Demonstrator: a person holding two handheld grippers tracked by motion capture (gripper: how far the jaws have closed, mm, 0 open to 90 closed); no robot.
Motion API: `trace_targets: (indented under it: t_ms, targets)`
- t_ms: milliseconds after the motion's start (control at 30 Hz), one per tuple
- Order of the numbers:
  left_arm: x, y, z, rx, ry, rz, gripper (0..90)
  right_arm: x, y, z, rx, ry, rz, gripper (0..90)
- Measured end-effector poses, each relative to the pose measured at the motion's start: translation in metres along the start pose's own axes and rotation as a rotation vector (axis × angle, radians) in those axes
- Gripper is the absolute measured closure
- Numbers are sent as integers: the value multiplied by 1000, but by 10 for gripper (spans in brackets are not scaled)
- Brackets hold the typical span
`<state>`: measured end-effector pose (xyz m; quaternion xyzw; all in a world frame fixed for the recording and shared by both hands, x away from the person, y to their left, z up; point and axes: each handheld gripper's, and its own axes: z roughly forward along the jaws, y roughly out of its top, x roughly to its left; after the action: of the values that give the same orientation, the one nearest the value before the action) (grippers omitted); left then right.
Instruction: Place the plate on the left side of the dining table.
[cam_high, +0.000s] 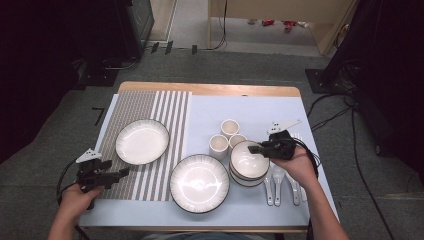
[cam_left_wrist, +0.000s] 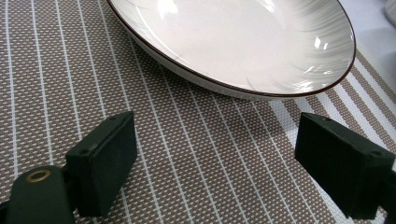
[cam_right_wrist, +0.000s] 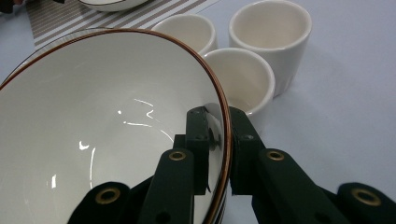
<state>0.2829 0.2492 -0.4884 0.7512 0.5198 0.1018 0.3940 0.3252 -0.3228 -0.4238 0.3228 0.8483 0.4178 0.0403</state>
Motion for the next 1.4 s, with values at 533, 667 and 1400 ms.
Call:
trace_targets:
  t_ms: [533, 667, 1400]
  targets:
    - [-6, -9, 2, -54, 45, 44, 107, -3, 0, -6, -26, 18, 44, 829]
    - [-6, -9, 2, -54, 46, 44, 107, -3, 0, -7, -27, 18, 48, 828]
    - [-8, -9, 3, -49, 57, 56, 107, -2, 3, -19, -68, 27, 127, 821]
